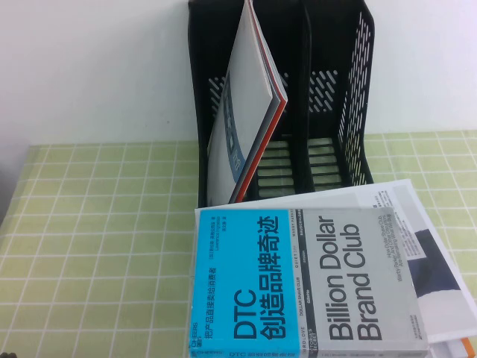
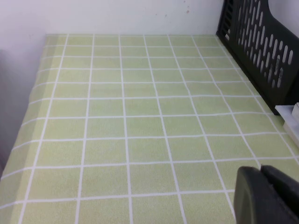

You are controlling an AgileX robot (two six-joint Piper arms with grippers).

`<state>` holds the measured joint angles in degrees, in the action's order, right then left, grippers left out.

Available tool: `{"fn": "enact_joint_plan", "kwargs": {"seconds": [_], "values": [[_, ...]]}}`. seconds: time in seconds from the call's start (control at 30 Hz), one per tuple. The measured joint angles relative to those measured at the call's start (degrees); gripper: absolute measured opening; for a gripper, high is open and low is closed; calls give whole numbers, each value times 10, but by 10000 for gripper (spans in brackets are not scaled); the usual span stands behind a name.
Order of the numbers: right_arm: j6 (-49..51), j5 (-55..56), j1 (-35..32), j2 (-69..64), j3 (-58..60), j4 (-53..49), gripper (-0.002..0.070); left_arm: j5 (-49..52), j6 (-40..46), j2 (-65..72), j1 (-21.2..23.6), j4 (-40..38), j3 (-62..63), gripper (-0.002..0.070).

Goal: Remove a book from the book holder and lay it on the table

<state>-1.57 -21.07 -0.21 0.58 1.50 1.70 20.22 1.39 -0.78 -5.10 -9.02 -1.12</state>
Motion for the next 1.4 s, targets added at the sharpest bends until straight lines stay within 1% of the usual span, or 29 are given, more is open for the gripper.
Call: {"fn": "enact_joint_plan", "kwargs": {"seconds": [1.17, 1.3, 1.4], "values": [[8, 0, 0, 0, 0, 0, -1, -4, 11, 0, 0, -7, 0, -3], [8, 22, 0, 0, 1, 0, -1, -28, 11, 0, 0, -16, -1, -3], [8, 83, 0, 0, 1, 0, -1, -91, 11, 0, 0, -55, -2, -3]]}}
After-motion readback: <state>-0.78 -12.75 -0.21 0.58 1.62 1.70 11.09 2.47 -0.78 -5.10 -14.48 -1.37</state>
